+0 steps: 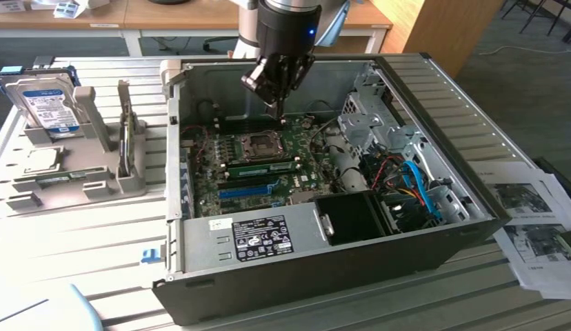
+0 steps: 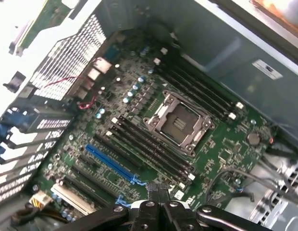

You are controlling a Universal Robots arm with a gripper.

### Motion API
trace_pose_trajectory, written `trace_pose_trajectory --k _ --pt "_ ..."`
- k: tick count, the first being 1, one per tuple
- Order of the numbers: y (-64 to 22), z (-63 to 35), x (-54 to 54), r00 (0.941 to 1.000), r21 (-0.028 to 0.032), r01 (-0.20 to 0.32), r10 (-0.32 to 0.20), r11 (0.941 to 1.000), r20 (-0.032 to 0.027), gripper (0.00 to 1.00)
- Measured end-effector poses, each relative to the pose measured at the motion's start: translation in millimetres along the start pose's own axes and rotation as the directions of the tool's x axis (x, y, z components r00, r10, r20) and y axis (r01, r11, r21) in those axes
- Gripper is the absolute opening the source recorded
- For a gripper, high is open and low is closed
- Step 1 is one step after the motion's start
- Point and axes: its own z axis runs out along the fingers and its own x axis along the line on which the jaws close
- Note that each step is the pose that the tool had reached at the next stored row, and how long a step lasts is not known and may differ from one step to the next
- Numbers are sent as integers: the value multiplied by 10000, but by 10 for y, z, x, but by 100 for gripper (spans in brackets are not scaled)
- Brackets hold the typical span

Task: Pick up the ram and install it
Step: 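Press down the ram until it locks into place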

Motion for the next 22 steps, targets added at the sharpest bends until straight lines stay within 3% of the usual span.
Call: trace_pose_trajectory --k 6,11,15,22 --pt "0 2 0 9946 6 -1038 1038 9946 39 9" --pt "0 5 0 9813 9 -1922 1921 9814 72 9" --pt "0 7 0 9652 8 -2612 2612 9653 98 9" --pt "-1 10 0 9247 5 -3804 3804 9248 145 9"
